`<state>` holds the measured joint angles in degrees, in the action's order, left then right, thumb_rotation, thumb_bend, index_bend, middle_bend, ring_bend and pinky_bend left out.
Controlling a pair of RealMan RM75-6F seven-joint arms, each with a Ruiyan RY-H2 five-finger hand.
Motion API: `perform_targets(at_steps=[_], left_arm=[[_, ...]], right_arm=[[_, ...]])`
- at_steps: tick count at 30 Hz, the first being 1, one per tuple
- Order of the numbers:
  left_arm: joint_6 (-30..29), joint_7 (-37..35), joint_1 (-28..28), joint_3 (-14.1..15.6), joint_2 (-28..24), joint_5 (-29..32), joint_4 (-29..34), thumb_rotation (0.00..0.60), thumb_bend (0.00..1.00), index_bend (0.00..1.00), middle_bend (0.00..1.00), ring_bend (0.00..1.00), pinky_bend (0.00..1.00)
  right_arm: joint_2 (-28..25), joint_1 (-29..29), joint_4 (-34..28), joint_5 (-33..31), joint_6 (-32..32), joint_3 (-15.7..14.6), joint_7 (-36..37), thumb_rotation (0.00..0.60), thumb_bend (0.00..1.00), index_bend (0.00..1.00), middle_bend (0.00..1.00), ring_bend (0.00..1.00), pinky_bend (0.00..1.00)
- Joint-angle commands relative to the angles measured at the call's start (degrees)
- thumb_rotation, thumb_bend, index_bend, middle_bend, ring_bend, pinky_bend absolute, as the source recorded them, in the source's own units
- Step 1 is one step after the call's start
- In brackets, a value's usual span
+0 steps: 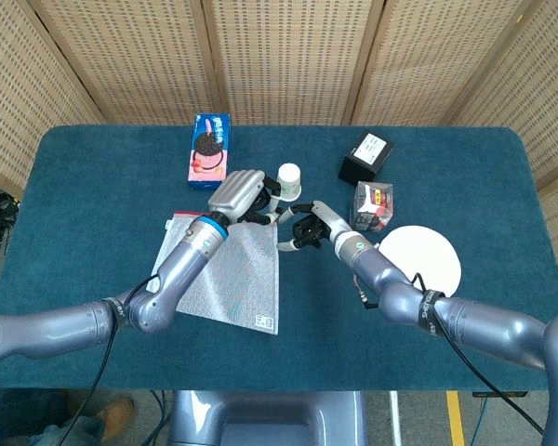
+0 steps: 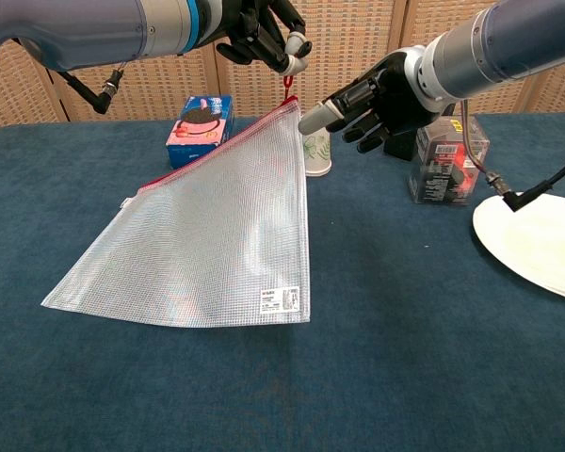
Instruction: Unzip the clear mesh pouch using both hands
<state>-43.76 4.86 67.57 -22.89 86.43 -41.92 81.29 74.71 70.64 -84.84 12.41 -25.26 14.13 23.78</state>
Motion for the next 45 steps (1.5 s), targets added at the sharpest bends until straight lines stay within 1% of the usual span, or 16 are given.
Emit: perform_targets(at_steps=[1,7,11,16,18,20,24,31,33,35,41,45], left_arm=[[0.2,-0.3,0.0,-0.1,0.1,0.2,-0.1,0.600,0.80,0.72,0.96,0.99,1.00],[-0.2,-1.0,-0.1,-0.3,0.6,-0.1,-0.3,0.600,0.80,0.72,0.96,0.99,1.00],[0.5,-3.4,-0.6,-1.3,0.7,0.6,0.2,0.600,0.81,0.72,0.96,0.99,1.00],[0.5,-3.7,-0.7,-1.3,0.5,0.6,0.3,0.600,0.81,0.72,0.96,0.99,1.00],[0.5,-3.9,-0.8,-1.4,0.4,0.6,0.4,0.600,0.81,0.72,0.96,0.99,1.00],[0.4,-4.1,-0.9,-1.4,0.3,0.4,0.6,0.600,0.81,0.72,0.96,0.99,1.00],[0.4,-4.3,-1.1,-1.4,0.0,0.2,1.0,0.600,0.81,0.72,0.97,0.99,1.00],[0.2,-4.5,-1.1,-1.5,-0.2,0.2,1.5,0.600,0.81,0.72,0.97,0.99,1.00],[0.3,-4.6,-1.2,-1.4,-0.3,0.2,1.7,0.600,0.81,0.72,0.97,0.99,1.00],[0.4,-4.7,-1.2,-1.5,-0.4,0.2,2.0,0.600,0.81,0.72,0.97,0.99,1.00],[0.3,-4.9,-1.3,-1.5,-0.9,0.0,2.5,0.600,0.81,0.72,0.97,0.99,1.00],[0.3,-5.0,-1.4,-1.5,-1.0,-0.1,2.6,0.600,0.81,0.72,0.97,0.99,1.00]], right_arm=[[0.2,0.2,-0.1,-0.7,0.4,0.6,0.4,0.600,0.24,0.45,0.86,0.82,0.89],[0.8,1.0,-0.2,-2.4,-0.8,0.7,0.0,0.600,0.25,0.45,0.86,0.82,0.89],[1.8,2.0,-0.6,-4.3,-3.6,0.5,-1.1,0.600,0.25,0.47,0.86,0.82,0.89],[2.8,2.7,-1.0,-5.7,-6.0,0.6,-2.6,0.600,0.27,0.48,0.87,0.83,0.90],[3.1,2.8,-1.1,-6.1,-6.7,0.7,-3.1,0.600,0.28,0.49,0.87,0.83,0.92],[3.4,3.1,-1.2,-7.0,-7.7,0.6,-4.0,0.600,0.29,0.51,0.88,0.84,0.96],[3.8,3.3,-1.7,-8.5,-9.4,1.2,-5.3,0.600,0.29,0.52,0.89,0.85,1.00],[4.5,3.0,-2.0,-10.1,-11.6,2.7,-7.4,0.600,0.30,0.53,0.89,0.85,1.00],[4.8,2.9,-2.0,-10.5,-12.4,3.3,-7.9,0.600,0.32,0.54,0.90,0.85,1.00],[5.1,2.7,-1.9,-10.8,-12.9,3.8,-8.3,0.600,0.36,0.55,0.90,0.86,1.00],[5.7,2.1,-1.9,-11.6,-13.7,5.0,-10.0,0.600,0.40,0.59,0.90,0.86,1.00],[5.9,1.6,-2.0,-11.9,-13.8,5.6,-11.0,0.600,0.41,0.60,0.90,0.86,1.00]])
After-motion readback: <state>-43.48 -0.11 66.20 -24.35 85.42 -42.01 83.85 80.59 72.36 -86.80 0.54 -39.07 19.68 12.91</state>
